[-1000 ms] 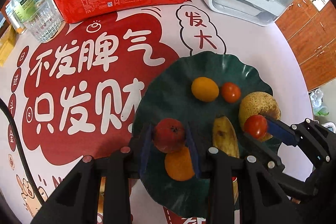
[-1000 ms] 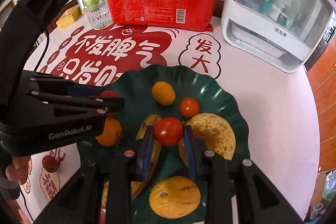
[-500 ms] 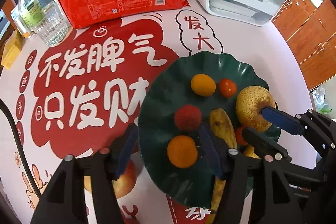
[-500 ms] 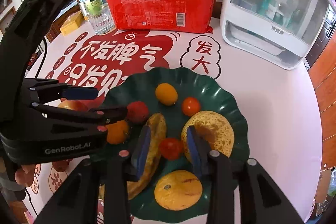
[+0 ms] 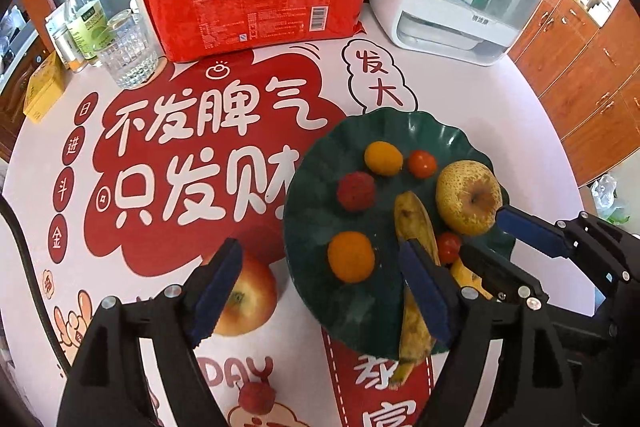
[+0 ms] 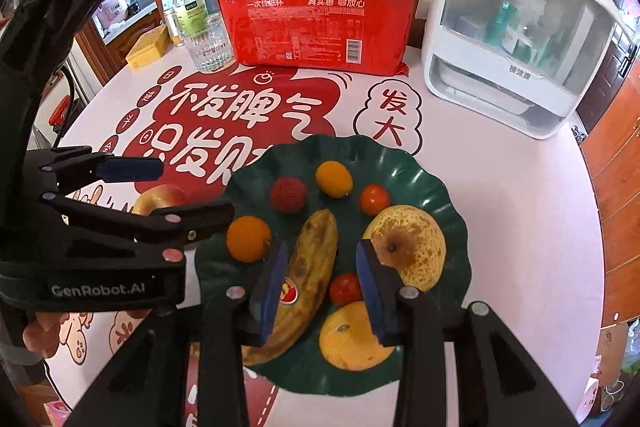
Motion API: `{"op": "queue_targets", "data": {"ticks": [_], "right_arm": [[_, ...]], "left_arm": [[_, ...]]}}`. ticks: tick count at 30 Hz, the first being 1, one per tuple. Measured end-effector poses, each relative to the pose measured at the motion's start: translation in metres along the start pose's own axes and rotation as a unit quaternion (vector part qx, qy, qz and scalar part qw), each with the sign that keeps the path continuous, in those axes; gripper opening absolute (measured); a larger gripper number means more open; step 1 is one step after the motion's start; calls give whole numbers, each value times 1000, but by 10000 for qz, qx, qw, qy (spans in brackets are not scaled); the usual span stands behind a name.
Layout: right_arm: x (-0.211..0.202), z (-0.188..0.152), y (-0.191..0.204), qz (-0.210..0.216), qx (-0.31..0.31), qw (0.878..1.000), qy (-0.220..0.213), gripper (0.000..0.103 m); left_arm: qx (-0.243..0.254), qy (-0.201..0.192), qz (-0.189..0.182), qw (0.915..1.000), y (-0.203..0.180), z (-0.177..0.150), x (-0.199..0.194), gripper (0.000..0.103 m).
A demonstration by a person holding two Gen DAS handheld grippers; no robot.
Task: Organize fruits
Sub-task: 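Lift both tools away from the plate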
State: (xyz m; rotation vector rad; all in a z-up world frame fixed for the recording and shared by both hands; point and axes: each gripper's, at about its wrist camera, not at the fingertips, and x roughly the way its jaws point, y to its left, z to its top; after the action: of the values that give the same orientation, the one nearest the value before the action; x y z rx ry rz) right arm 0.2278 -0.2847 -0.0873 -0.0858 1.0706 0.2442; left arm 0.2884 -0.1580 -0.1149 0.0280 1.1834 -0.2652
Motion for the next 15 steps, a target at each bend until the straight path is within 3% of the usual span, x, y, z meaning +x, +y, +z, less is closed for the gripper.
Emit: {"op": "queue_targets", "data": {"ticks": [15], "right_arm": [[-33, -34, 11, 76, 669, 9977, -11, 37]], "left_arm": [[70, -89, -111, 9999, 14, -51, -49, 84]]}}
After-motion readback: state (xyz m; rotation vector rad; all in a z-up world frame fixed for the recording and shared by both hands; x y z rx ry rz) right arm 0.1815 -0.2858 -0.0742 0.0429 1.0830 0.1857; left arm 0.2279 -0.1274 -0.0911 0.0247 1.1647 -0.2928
